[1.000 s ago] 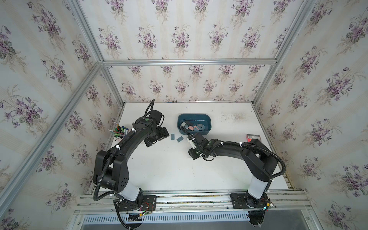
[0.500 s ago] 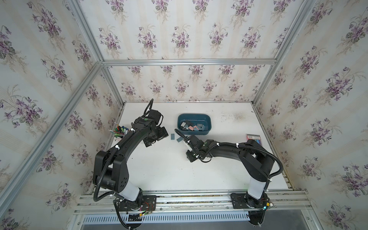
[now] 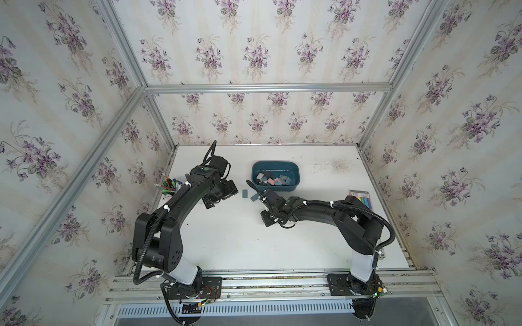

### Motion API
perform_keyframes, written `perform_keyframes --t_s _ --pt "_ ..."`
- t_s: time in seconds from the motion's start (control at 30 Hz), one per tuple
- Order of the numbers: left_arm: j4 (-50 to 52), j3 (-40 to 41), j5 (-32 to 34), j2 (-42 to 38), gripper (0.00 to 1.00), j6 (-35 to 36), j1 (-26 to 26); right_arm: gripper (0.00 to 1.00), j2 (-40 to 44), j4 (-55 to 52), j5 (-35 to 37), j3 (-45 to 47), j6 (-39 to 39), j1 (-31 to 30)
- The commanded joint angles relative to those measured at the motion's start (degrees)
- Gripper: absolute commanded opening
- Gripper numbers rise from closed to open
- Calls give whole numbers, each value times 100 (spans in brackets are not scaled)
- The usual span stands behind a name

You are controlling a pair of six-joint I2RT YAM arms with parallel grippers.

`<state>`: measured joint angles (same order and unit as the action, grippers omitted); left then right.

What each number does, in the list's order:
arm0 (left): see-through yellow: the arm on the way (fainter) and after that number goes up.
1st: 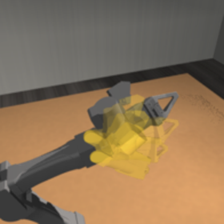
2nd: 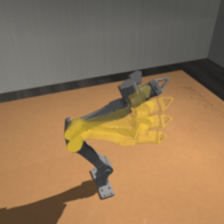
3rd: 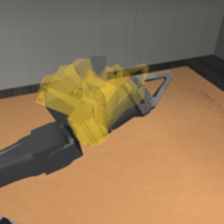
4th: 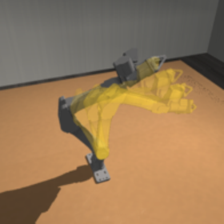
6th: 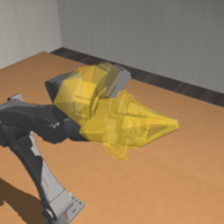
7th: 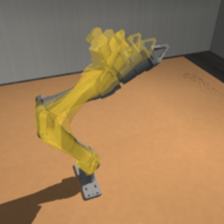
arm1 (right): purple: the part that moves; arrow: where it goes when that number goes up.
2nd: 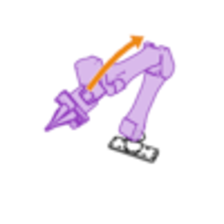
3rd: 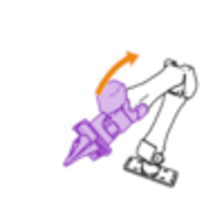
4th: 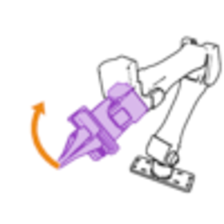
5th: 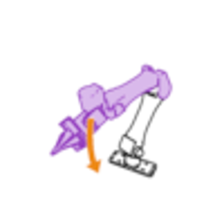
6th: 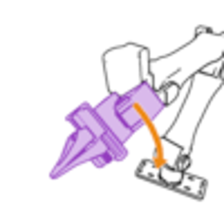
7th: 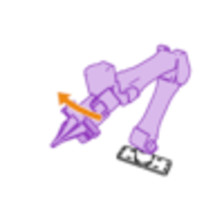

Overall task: Put the eraser in the storage box
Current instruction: Pick up the eraser from the center of the board.

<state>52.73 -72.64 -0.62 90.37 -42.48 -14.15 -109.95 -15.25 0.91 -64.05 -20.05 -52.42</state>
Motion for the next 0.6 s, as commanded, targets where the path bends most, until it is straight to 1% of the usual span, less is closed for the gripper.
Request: perform_keyframes --t_s 0.0,0.13,0.27,0.43,0.57 --pt "-11 -4 -61 12 99 56 16 32 -197 -952 -161 173 -179 10" --pt "-21 21 -59 -16 99 58 18 28 -167 -1006 -102 148 -157 4" --pt "-61 39 -84 -41 100 102 18 23 33 -1005 17 89 -166 6" --pt "-88 56 -95 -44 100 113 18 21 240 -1261 278 -248 -87 60" --pt "-139 108 -113 0 100 104 18 21 458 -1399 296 -511 -9 255"
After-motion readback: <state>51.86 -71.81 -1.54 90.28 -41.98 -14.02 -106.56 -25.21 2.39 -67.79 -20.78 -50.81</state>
